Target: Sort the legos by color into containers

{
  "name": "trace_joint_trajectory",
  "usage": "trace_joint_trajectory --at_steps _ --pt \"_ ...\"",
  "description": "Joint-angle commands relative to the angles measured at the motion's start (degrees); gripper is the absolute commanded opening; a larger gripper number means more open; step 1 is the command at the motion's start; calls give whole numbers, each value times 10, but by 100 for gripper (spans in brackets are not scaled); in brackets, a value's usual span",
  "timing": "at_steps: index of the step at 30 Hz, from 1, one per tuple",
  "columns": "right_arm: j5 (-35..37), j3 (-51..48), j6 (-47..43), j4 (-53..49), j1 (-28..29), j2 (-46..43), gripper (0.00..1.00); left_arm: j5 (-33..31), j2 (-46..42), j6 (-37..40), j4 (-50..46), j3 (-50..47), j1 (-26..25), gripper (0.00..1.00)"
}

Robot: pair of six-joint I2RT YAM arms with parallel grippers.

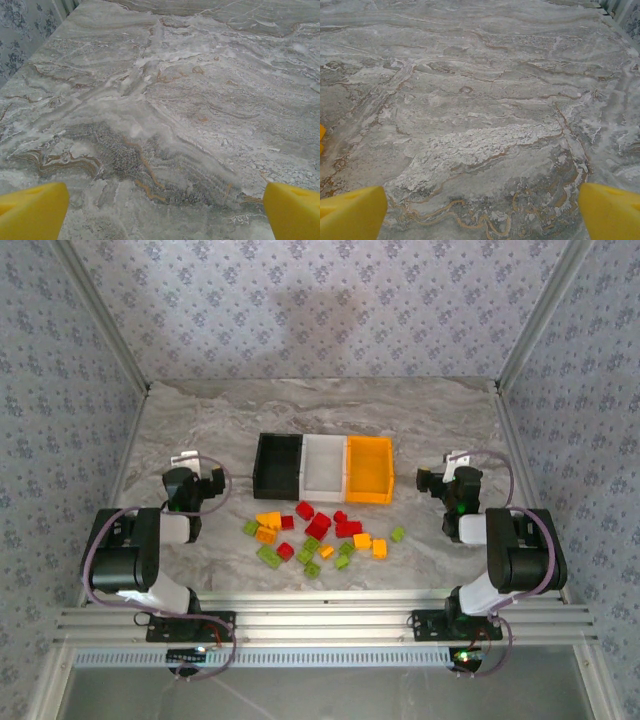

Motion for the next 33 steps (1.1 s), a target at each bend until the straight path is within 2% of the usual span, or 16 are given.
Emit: trace_joint_trajectory --at_steps 1,3,9,12,13,15,16,17,18,19,20,22,25,27,30,33 --pt "31 30 0 -58 2 -39 100 -10 -34 -2 -59 31 -1 99" --pt "41 68 2 -149 5 -68 100 -15 -60 -3 -127 59 -2 99" --pt "114 89 41 -245 32 -133 100 -70 -156 -28 -134 32 -7 100" --pt "220 102 85 -296 59 -171 100 -91 -218 -85 -144 35 -6 99" --pt "261 116 130 -336 65 -182 100 -102 -235 -121 -141 37 -5 100" --pt "276 143 275 -433 54 -199 100 -154 -255 -238 -178 58 -2 99" --pt "267 168 383 -524 41 -207 100 -174 -270 -333 -255 82 2 100" --pt "255 188 463 -595 28 -213 100 -182 -284 -452 -386 124 10 100" --pt "198 185 443 -577 12 -215 100 -191 -286 -525 -467 150 14 100" --pt "152 172 408 -531 1 -219 100 -158 -287 -521 -479 159 21 100" --pt "143 163 416 -524 3 -225 100 -126 -290 -505 -467 160 24 100" --pt "98 142 402 -499 8 -242 100 -83 -302 -524 -464 156 24 100" --pt "66 154 373 -575 38 -270 100 15 -321 -528 -476 165 23 100" --pt "55 163 373 -649 69 -281 100 65 -331 -526 -523 183 14 99" --pt "56 144 394 -723 135 -298 100 107 -354 -519 -577 183 -29 99" --pt "88 107 441 -756 215 -318 98 107 -393 -518 -595 148 -94 99"
